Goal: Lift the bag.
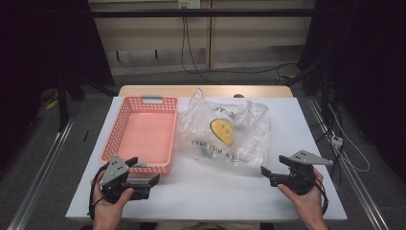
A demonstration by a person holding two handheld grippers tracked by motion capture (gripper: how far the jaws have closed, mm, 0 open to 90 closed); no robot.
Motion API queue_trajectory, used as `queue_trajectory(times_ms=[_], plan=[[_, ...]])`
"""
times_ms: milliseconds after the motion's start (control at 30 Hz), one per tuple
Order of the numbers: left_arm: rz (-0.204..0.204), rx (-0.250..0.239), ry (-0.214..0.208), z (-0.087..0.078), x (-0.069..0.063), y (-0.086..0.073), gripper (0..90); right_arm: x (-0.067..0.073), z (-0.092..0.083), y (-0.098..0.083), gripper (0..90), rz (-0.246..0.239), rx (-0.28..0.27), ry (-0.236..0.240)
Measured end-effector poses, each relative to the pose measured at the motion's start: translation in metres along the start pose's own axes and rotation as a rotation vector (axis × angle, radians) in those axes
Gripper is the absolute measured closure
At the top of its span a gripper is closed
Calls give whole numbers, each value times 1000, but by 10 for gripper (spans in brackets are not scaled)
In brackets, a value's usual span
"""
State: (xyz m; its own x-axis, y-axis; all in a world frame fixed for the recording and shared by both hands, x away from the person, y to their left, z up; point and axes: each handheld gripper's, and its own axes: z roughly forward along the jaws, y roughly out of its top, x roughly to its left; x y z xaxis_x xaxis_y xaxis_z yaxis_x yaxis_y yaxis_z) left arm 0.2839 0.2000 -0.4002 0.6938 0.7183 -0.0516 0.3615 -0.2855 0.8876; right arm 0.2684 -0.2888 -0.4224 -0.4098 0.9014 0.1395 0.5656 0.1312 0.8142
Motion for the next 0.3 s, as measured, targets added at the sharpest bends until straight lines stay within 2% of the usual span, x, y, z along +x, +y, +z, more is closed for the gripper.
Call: queue_trajectory(times_ms=[33, 100, 167, 300], plan=[[17, 8, 7, 0, 1, 0, 56, 0, 0, -2, 182, 0, 4, 3], [-3, 19, 9, 0, 4, -4, 55, 1, 0, -4, 181, -8, 7, -2], [-16, 30, 13, 0, 6, -7, 55, 0, 0, -5, 168, 14, 11, 12], [-6, 16, 24, 0, 6, -7, 56, 0, 3, -4, 167, 6, 14, 10]])
